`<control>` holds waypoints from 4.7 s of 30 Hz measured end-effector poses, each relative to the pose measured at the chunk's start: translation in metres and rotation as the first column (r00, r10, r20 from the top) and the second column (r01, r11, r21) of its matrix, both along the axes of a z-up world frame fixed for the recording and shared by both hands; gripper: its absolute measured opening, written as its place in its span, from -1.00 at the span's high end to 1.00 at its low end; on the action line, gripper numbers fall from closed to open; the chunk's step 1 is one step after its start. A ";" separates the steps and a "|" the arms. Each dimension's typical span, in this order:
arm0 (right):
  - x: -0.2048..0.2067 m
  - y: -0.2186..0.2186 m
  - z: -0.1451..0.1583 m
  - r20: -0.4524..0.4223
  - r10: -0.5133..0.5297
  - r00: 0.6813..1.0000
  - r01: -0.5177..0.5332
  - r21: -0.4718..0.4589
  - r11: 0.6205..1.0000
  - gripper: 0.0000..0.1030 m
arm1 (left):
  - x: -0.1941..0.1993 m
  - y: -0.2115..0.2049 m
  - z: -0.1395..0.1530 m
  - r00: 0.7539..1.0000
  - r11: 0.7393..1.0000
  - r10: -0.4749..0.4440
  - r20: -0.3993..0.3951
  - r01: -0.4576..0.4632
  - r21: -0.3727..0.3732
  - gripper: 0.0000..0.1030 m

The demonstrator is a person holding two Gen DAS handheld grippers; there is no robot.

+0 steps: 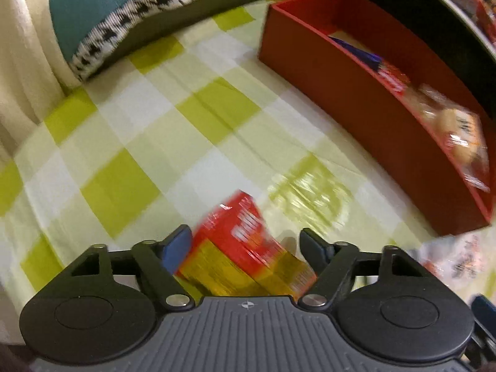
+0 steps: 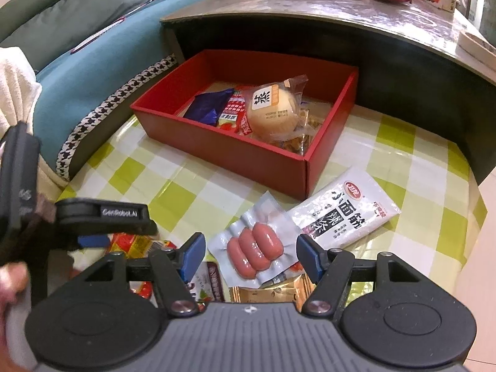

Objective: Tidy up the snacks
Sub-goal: 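Move the left tool toward the Trolli pack while the right tool approaches the sausage pack, then grasp the Kaprons packet with the right tool while the left tool hovers over the Trolli pack, then grasp the white red-date packet with the left tool while the right tool holds the Kaprons packet, then carry the red-date packet and Kaprons packet over the red tray with both tools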

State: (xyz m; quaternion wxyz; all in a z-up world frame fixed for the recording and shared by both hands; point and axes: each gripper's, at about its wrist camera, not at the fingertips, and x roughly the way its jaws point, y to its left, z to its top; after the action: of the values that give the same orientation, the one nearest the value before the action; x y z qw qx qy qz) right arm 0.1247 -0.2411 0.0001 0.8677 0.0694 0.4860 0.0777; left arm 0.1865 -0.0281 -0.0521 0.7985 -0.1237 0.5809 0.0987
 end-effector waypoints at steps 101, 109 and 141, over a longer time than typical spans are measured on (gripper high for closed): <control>-0.091 0.004 -0.059 -0.164 0.209 0.964 -0.240 -0.202 0.949 -0.19 | -0.091 -0.122 0.012 0.540 0.520 -0.840 -0.052 0.829 0.207 -0.21; -0.091 -0.001 -0.052 -0.145 0.157 0.977 -0.178 -0.150 0.973 -0.18 | -0.071 -0.107 0.022 0.634 0.628 -0.773 -0.013 0.768 0.129 -0.19; -0.028 -0.014 0.018 0.070 0.048 0.996 -0.045 -0.047 0.998 -0.18 | -0.038 -0.073 0.070 0.781 0.789 -0.610 0.134 0.614 0.013 -0.19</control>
State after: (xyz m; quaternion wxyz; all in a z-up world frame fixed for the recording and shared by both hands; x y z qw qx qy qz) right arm 0.0968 -0.2555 0.0183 0.8837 0.0357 0.4580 0.0893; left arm 0.1489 -0.1011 0.0181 0.8214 0.0526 0.5376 -0.1831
